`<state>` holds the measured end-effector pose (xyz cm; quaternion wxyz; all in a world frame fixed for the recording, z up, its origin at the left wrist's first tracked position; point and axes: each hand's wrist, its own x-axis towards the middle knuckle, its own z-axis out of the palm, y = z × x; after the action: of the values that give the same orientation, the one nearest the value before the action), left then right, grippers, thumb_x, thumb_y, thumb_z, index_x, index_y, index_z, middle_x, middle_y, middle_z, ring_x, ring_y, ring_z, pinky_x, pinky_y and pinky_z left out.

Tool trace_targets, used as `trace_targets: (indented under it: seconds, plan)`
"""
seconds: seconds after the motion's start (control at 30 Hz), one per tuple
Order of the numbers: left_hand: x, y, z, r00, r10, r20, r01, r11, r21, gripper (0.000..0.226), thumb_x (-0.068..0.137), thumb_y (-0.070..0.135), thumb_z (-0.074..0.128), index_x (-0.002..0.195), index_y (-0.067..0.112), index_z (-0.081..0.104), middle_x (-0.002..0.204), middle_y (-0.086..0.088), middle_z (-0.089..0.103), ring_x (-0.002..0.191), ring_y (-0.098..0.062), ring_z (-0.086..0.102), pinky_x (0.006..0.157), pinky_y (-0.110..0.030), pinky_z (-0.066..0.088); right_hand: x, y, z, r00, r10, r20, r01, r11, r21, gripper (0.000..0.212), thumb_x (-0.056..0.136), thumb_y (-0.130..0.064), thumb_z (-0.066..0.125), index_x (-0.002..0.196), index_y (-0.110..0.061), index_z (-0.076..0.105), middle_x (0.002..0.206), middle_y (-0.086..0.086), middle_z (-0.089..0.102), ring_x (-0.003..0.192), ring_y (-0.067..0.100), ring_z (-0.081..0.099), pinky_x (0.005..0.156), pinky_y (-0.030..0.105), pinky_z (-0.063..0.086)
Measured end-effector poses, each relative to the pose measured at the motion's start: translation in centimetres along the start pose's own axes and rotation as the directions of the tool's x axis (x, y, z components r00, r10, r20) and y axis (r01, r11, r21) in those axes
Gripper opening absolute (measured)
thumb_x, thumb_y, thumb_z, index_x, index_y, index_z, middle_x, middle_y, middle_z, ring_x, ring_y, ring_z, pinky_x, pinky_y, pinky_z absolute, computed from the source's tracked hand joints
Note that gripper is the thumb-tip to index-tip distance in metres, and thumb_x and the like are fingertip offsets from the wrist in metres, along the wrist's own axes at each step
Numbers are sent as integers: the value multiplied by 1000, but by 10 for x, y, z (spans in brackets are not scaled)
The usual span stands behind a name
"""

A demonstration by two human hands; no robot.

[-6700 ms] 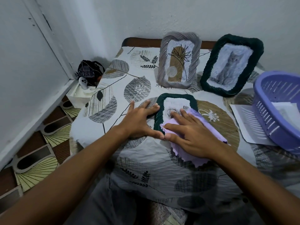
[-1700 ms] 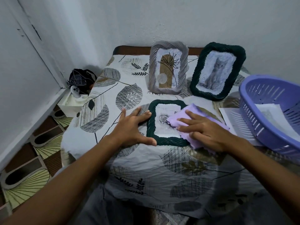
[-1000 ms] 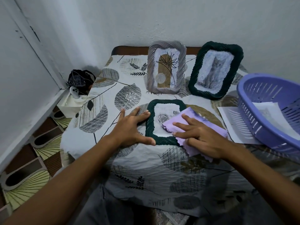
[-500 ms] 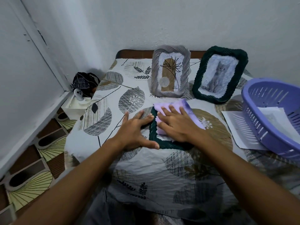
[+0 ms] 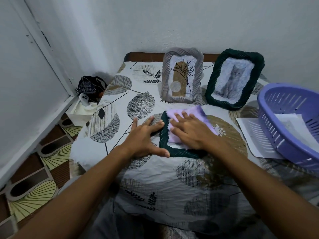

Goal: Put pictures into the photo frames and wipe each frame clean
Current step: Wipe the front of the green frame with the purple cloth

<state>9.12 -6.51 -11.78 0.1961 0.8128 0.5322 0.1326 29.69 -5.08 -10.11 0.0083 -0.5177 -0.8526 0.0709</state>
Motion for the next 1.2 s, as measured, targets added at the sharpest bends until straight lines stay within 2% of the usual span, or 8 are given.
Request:
trace_targets:
  seconds: [0.13,0.23,0.37,0.57,0.73,0.87,1.0,1.2]
  plan:
    - [0,0,0,1000,-19,-14,19,1000,2,131,31,90,51,146,28,36,157,-5,22,146,-7,10,117,-48,-11,-33,-16,3,995,-94,-17,95,989,114,79,85,-58,4,146,-21,37,159,6,21,148,23,11,118,39,9]
    - [1,-2,2,1000,-11,-9,11,1000,-1,135,29,93,50,147,30,33,158,-1,24,146,-4,6,117,-49,-12,-61,-16,1,990,-138,-16,139,981,139,77,86,-58,4,145,-24,41,157,0,25,147,18,14,119,36,12]
    - [2,-4,2,1000,-6,0,6,1000,-18,141,25,100,44,147,31,32,157,4,24,146,-2,4,116,-49,-13,-76,-8,-9,995,-94,-27,95,994,54,86,84,-65,-3,140,-25,48,152,-1,36,143,17,27,116,34,16]
    - [1,-2,0,1000,-4,16,4,1000,-22,136,29,94,51,147,30,32,157,7,24,146,-3,3,116,-50,-14,-49,10,-13,998,32,-49,-34,999,-42,89,81,-61,-7,141,-21,45,153,6,35,143,23,27,115,38,18]
    - [0,1,-1,1000,-6,15,6,1000,-15,132,33,90,52,147,29,32,156,9,24,146,-3,3,116,-50,-14,-14,16,-13,996,81,-23,-81,997,6,63,98,-51,14,143,-16,41,154,12,31,144,30,20,116,41,16]
    - [-1,2,-1,1000,-9,15,9,1000,-12,132,32,89,52,148,28,32,157,7,23,146,-3,3,116,-49,-14,-19,10,-8,1000,29,-5,-28,998,58,72,88,-54,10,147,-21,37,158,7,22,147,24,14,117,37,7]
    - [-1,1,-1,1000,-6,4,6,1000,-6,134,30,90,52,147,28,33,157,4,23,146,-5,5,116,-47,-14,-43,3,2,993,-115,-16,116,982,146,76,87,-62,7,145,-26,39,157,-1,22,147,15,11,117,31,4]
    - [1,1,0,1000,-7,-6,7,1000,-27,138,26,93,52,147,29,34,157,2,24,145,-3,4,116,-48,-14,-72,10,-8,981,-180,71,168,975,144,77,83,-73,16,148,-35,32,158,-10,11,148,10,4,119,36,-2]
